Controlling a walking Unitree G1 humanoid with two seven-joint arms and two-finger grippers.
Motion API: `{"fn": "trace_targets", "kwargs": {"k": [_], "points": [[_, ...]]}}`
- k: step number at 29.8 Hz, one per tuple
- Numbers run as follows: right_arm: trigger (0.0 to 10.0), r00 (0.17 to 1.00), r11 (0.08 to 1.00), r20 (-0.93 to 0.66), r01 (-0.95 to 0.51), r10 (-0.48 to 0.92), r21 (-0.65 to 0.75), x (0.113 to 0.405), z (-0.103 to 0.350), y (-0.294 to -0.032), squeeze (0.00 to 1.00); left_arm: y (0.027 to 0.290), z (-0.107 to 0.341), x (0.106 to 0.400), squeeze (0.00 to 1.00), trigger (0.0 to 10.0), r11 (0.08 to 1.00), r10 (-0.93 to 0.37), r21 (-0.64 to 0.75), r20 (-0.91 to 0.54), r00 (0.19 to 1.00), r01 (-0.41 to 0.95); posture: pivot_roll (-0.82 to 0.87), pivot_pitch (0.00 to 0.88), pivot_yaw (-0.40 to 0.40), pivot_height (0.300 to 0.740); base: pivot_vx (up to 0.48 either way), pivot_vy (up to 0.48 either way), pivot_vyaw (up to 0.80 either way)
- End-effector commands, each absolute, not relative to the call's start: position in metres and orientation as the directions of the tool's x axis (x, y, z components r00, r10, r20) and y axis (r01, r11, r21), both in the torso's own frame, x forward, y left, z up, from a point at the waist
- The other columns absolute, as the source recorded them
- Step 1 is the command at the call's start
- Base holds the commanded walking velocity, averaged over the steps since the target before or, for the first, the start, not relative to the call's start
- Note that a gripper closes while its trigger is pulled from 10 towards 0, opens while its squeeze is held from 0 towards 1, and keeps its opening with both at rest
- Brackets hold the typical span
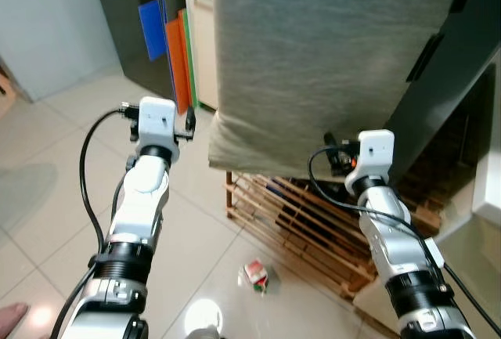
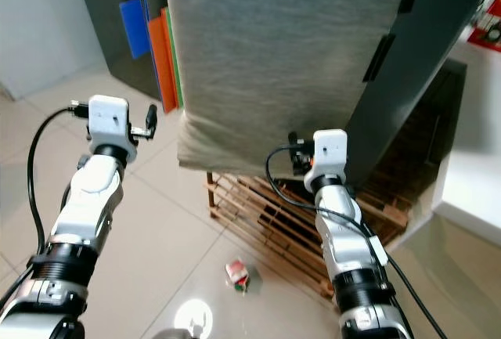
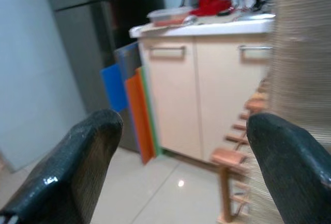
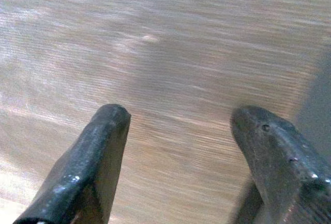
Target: Restocking fridge
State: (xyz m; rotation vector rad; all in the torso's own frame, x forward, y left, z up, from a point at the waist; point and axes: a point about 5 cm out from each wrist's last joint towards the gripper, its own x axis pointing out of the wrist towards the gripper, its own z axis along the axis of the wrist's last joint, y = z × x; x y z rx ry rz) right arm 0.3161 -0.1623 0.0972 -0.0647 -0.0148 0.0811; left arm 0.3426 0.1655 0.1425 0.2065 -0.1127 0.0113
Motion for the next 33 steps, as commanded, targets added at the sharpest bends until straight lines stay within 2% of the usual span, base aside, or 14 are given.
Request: {"fn": "trace_targets", "kwargs": {"k": [1,10,17,23,33], "points": [[10.0,1.0,0.997,0.008,-0.028,0.029,-0.07,0.314,0.098,-0.178,0.0,0.157,0.142,0.341,0.0,10.0,0.98,-0.03,0.197,0.11,0.994,0.007,0.14,0.042,-0.015,0.74,0.461,0.0,0.0],[10.0,1.0,0.997,-0.004,-0.027,0.026,-0.067,0.311,0.095,-0.179,0.0,0.161,0.143,0.343,0.0,10.0,0.978,-0.023,0.209,0.11,0.994,0.0,0.13,0.048,-0.013,0.74,0.461,0.0,0.0],[10.0,0.999,0.998,-0.014,-0.029,0.029,-0.063,0.309,0.093,-0.179,0.0,0.148,0.14,0.34,0.0,10.0,0.968,-0.078,0.247,0.09,0.993,0.054,0.14,0.044,-0.015,0.74,0.0,0.0,0.0],[10.0,1.0,0.998,-0.006,-0.03,0.03,-0.056,0.308,0.093,-0.178,0.0,0.143,0.136,0.337,0.0,10.0,0.976,-0.117,0.195,0.077,0.99,0.1,0.14,0.033,-0.018,0.74,0.0,0.0,0.0],[10.0,0.999,0.998,-0.019,-0.039,0.038,-0.058,0.307,0.09,-0.179,0.0,0.14,0.134,0.336,0.0,10.0,0.974,-0.147,0.181,0.061,0.987,0.134,0.14,0.017,-0.02,0.74,0.0,0.48,-0.72]]}}
